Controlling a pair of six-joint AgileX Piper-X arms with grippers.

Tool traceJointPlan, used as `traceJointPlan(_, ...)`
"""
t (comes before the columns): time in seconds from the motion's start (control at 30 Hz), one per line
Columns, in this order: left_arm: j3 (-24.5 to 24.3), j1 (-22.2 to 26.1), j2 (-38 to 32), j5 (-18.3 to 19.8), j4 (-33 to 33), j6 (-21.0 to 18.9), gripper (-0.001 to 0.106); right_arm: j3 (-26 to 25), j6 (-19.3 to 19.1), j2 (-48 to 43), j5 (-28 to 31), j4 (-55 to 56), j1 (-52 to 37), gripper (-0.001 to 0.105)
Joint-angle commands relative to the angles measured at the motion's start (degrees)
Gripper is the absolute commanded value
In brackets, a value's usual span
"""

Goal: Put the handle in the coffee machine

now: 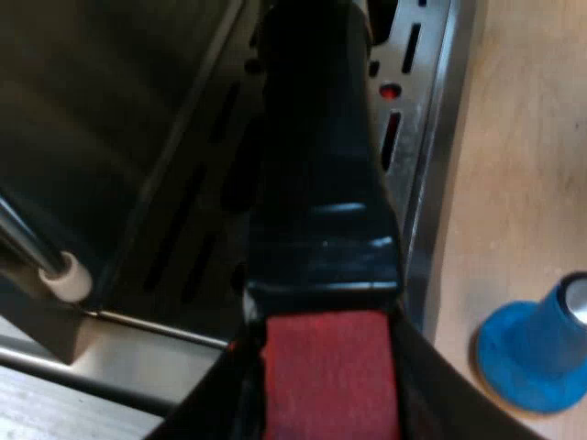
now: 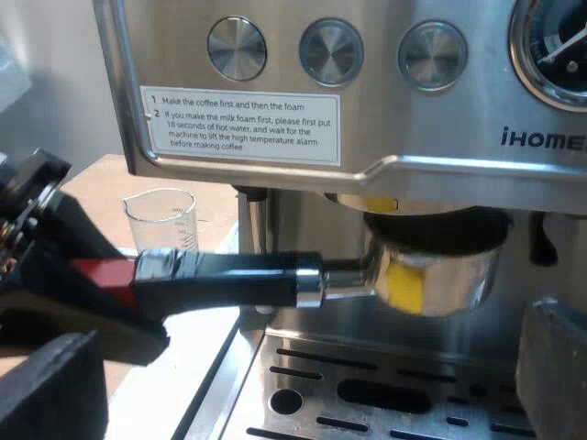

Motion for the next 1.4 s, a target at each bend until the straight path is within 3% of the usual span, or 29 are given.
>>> traceJointPlan(0.03,-1.06,0.25,0.66,3.27,-0.63,-1.8,0.0,-0.06,-0.8,-0.38,0.38,-0.58,-0.12,0.092)
traceJointPlan(0.13,-1.06,0.74,1.17,1.68,-0.63,-1.68,0.0,-0.06,-0.8,-0.38,0.38,-0.58,-0.12,0.092)
traceJointPlan(0.37,-1.06,2.47,1.14,1.77,-0.63,-1.67,0.0,-0.06,-0.8,-0.38,0.38,-0.58,-0.12,0.092)
traceJointPlan(0.6,-1.91,2.48,1.01,3.67,-0.4,-1.52,0.0,-0.06,-0.8,-0.38,0.38,-0.58,-0.12,0.092)
traceJointPlan(0.83,-5.63,2.59,1.01,5.5,4.51,-1.15,0.0,-0.06,-0.8,-0.38,0.38,-0.58,-0.12,0.092)
traceJointPlan(0.97,-6.73,2.42,1.01,6.17,7.66,0.61,0.0,-0.06,-0.8,-0.38,0.38,-0.58,-0.12,0.092)
traceJointPlan(1.1,-6.81,2.42,0.87,5.23,11.1,5.43,0.0,-0.06,-0.8,-0.38,0.38,-0.47,-0.12,0.092)
traceJointPlan(1.4,-7.01,2.42,0.31,7.41,10.72,5.4,0.0,-0.06,-0.8,-0.38,0.38,-0.47,-0.12,0.092)
